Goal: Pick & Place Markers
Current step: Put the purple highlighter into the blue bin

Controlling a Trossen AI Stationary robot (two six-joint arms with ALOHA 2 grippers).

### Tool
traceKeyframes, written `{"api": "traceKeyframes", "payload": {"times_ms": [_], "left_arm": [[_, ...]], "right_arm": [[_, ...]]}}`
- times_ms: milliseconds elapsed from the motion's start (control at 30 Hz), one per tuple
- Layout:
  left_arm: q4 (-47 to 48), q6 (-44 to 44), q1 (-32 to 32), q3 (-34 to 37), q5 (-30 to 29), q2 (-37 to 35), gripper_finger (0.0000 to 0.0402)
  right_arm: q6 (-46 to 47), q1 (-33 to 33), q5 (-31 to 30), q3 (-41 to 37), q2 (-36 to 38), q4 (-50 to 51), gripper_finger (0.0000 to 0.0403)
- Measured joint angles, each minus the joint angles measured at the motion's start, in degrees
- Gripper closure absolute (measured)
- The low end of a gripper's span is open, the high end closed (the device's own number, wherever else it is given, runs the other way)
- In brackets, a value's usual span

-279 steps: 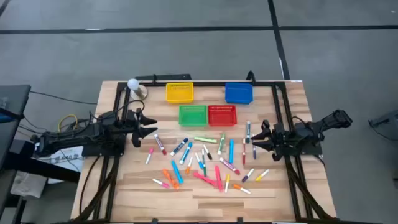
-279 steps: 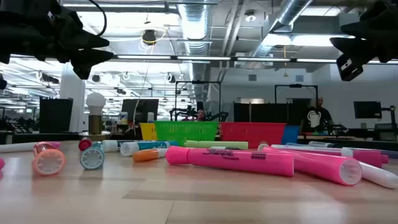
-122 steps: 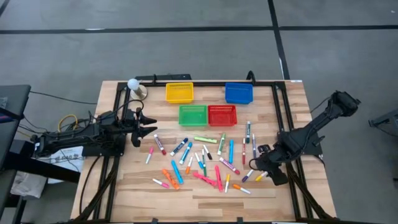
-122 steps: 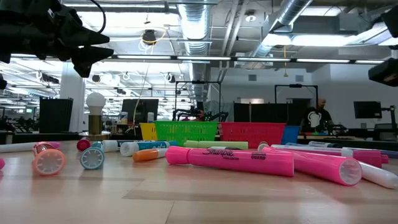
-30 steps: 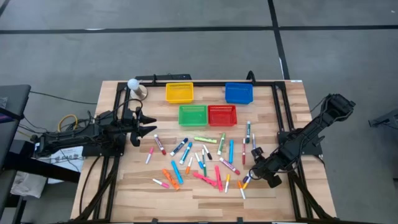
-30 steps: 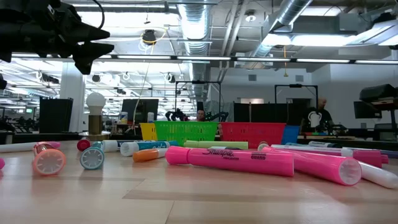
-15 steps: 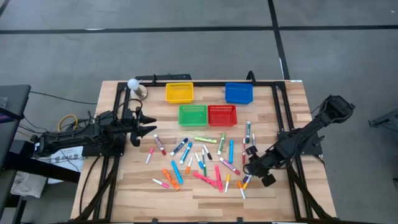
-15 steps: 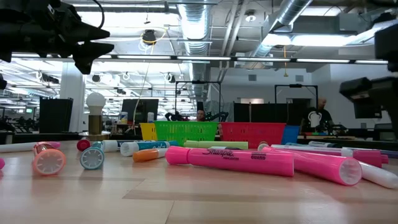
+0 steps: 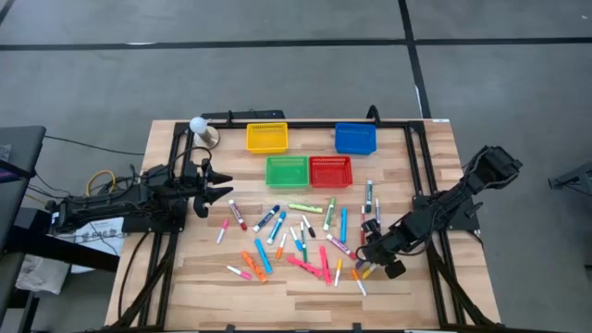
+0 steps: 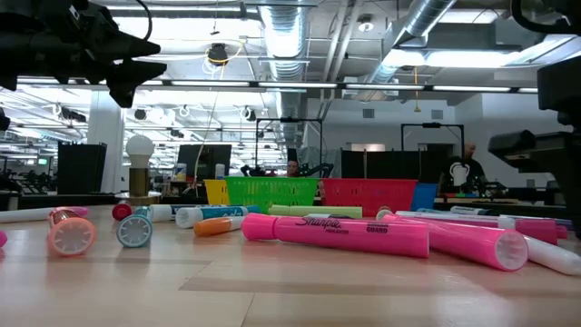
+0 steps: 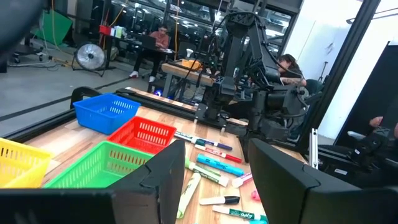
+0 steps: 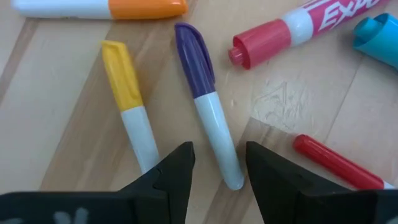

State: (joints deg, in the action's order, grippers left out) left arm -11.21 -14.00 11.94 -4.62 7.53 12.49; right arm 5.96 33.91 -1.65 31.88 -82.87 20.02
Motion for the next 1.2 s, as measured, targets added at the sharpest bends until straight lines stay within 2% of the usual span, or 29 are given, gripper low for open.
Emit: {"api": "traceKeyframes", "payload": {"times_ms": [433, 867, 1000, 1200], "left_arm": [[0.0, 0.0, 0.0, 0.0, 0.0, 0.0, 0.0225], [-0.2, 0.0, 0.0, 0.0, 0.0, 0.0, 0.0225], [-0.3, 0.0, 0.0, 0.0, 0.0, 0.0, 0.0225], [-0.4, 0.0, 0.0, 0.0, 0.0, 0.0, 0.0225]], "right_arm": [[0.1, -0.1, 0.0, 0.6, 1.0, 0.6, 0.0303], [6.1, -2.2, 1.3, 1.0, 1.0, 0.9, 0.0384], [7.5, -2.2, 2.9, 3.5, 1.0, 6.4, 0.0382], [7.6, -2.6, 3.0, 12.3, 1.0, 18.1, 0.0373]]}}
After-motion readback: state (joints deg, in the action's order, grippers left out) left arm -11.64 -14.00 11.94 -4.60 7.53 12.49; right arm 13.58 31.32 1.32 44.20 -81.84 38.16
